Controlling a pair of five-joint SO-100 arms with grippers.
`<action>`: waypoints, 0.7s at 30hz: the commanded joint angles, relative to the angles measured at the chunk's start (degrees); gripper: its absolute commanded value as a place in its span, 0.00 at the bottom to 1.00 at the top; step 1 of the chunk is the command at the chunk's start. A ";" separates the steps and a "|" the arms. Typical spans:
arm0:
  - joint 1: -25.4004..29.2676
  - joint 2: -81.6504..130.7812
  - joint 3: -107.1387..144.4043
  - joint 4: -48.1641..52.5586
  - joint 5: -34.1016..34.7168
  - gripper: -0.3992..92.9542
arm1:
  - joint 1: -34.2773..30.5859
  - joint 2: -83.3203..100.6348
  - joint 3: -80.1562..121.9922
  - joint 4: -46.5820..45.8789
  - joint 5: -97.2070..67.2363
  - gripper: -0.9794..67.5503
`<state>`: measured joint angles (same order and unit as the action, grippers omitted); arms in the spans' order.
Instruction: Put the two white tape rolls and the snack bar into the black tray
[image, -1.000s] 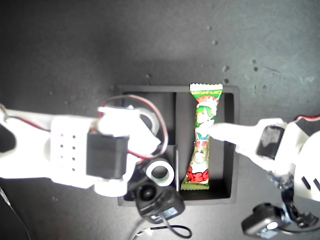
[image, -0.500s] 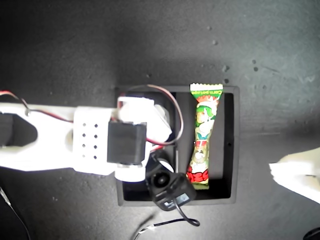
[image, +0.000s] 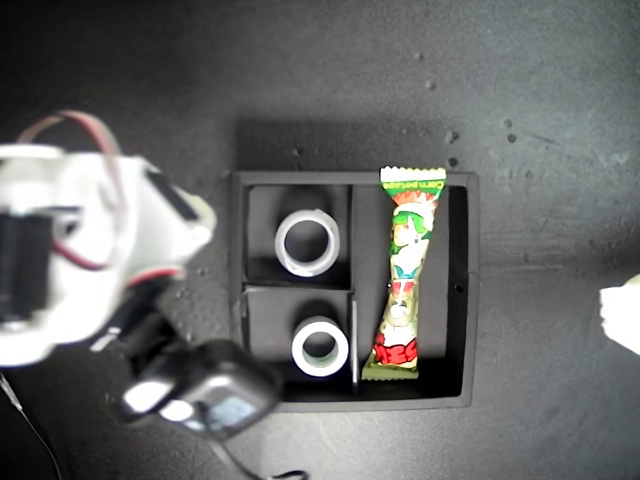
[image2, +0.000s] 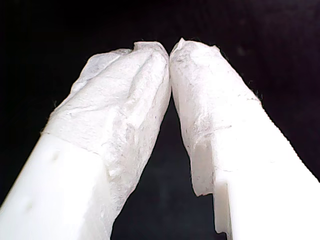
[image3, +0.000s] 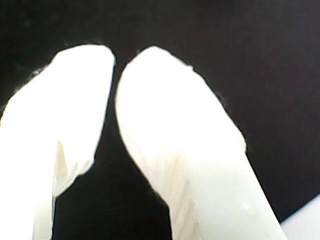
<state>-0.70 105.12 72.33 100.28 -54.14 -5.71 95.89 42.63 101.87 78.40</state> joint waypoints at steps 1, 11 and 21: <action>0.00 27.16 23.82 -6.68 -3.78 0.01 | 1.23 13.89 19.78 -8.00 -0.79 0.01; 11.34 61.17 74.53 -26.63 -18.28 0.01 | -0.09 68.91 106.70 -46.76 -5.62 0.01; 13.62 76.46 94.31 -33.31 -21.53 0.01 | 2.02 93.87 136.32 -49.31 -7.12 0.01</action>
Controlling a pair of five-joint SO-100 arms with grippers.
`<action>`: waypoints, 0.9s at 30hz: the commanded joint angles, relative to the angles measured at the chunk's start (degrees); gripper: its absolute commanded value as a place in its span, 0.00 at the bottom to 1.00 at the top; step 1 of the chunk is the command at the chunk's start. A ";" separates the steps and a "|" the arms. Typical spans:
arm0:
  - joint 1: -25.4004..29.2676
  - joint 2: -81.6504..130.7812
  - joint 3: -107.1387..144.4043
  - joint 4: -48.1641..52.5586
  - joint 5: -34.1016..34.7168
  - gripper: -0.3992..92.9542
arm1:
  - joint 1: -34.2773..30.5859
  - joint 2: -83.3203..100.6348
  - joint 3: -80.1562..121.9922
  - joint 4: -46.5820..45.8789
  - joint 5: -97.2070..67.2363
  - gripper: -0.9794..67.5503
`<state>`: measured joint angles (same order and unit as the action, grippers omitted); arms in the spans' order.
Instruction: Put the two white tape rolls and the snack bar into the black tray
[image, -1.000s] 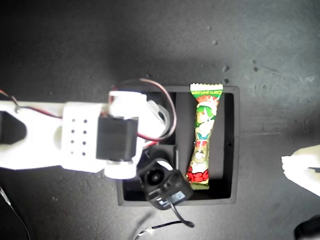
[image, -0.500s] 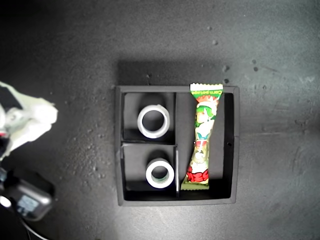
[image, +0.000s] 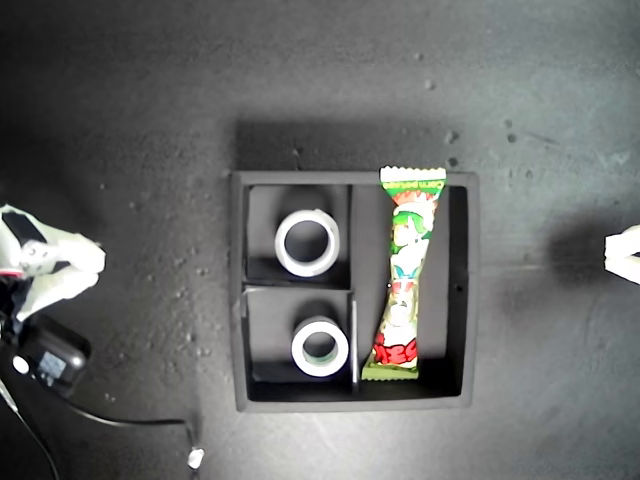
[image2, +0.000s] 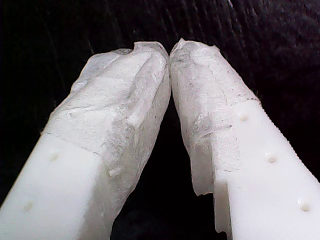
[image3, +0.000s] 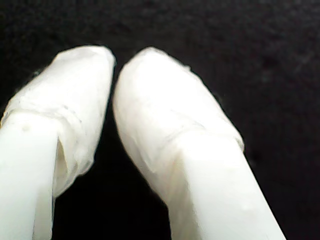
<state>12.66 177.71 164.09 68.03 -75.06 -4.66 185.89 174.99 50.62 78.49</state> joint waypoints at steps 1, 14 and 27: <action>0.26 5.71 4.31 -0.88 -0.62 0.01 | 0.70 4.04 3.96 2.81 -7.47 0.01; 0.53 16.26 15.73 3.43 -4.13 0.01 | -0.18 4.04 4.04 10.63 -21.18 0.01; 3.96 11.16 15.73 10.90 -13.89 0.10 | 4.04 4.04 4.04 21.80 -19.07 0.01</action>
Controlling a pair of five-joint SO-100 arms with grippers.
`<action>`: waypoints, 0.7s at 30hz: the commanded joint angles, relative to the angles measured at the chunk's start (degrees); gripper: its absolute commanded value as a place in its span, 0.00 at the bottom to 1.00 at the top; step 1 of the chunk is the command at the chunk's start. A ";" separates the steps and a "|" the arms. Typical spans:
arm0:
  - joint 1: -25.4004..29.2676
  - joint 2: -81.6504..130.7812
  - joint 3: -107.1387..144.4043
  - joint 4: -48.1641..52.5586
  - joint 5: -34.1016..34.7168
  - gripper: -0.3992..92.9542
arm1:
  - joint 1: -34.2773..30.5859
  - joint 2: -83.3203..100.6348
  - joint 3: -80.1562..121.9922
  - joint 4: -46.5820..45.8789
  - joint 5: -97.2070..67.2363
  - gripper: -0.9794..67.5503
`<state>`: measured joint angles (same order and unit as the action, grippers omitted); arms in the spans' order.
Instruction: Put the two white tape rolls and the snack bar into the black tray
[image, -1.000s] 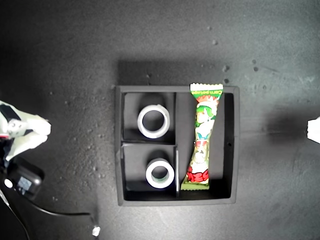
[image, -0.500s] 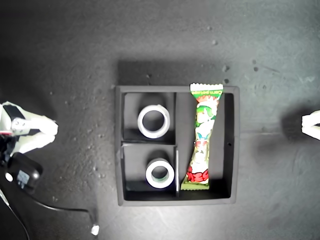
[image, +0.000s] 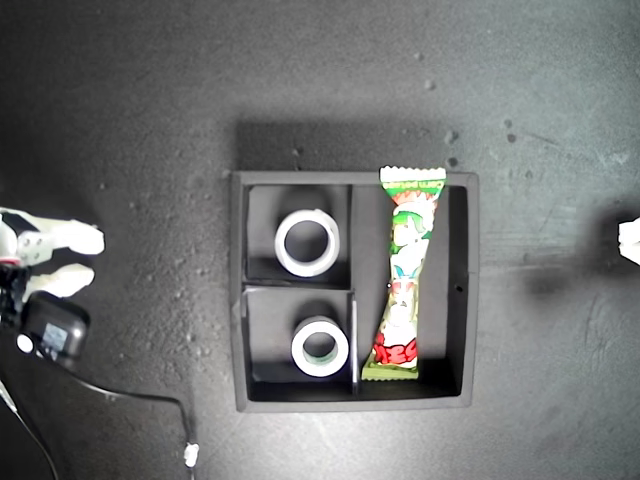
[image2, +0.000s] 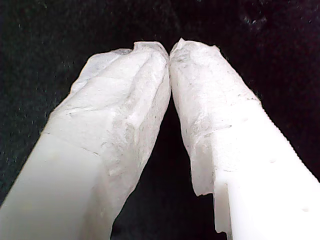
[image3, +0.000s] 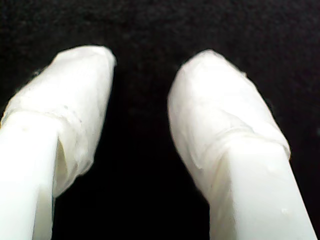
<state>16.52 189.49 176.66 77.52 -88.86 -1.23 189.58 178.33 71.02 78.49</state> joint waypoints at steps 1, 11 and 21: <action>-0.26 -0.18 3.16 1.49 2.11 0.10 | 0.79 0.35 0.70 2.02 -18.19 0.01; -2.02 4.39 3.16 2.02 16.44 0.10 | 0.62 0.35 0.70 5.63 -13.54 0.01; -1.93 4.39 3.16 2.02 15.56 0.10 | 0.53 0.35 0.70 5.63 -13.54 0.01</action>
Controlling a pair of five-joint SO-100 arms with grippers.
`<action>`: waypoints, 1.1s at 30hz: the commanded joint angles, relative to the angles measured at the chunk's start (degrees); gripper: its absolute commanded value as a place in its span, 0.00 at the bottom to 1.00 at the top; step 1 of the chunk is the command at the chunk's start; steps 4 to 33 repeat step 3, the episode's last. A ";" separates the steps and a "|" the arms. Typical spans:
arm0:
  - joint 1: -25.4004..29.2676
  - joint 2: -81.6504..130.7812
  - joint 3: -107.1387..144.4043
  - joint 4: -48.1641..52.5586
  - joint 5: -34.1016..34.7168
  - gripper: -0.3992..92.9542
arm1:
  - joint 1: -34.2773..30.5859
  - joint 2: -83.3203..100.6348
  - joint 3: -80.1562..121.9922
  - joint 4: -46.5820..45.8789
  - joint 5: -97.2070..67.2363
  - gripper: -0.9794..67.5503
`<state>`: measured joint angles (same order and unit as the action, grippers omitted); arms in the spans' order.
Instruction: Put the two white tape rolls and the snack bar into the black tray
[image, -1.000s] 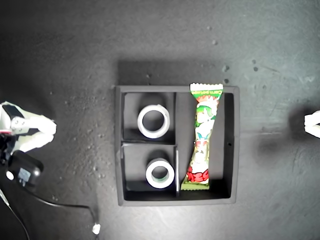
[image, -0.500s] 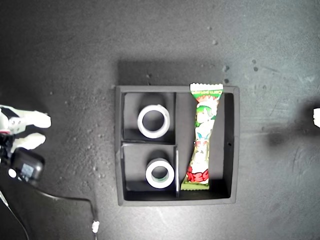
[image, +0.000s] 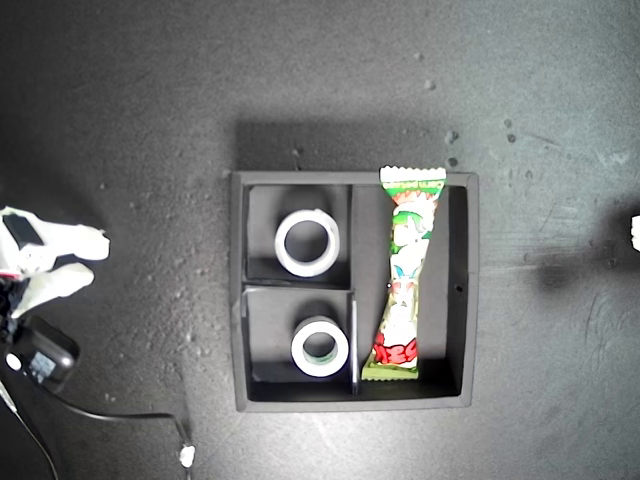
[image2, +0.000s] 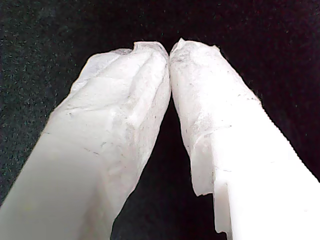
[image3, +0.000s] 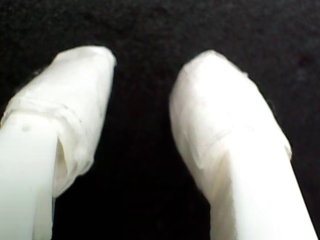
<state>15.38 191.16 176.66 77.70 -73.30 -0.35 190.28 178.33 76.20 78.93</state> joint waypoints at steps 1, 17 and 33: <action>-0.79 2.72 3.16 1.85 0.00 0.10 | -0.35 -0.35 0.70 0.44 -13.97 0.01; -0.79 2.72 3.16 1.85 0.00 0.10 | -0.35 -0.35 0.70 0.44 -13.97 0.01; -0.79 2.72 3.16 1.85 0.00 0.10 | -0.35 -0.35 0.70 0.44 -13.97 0.01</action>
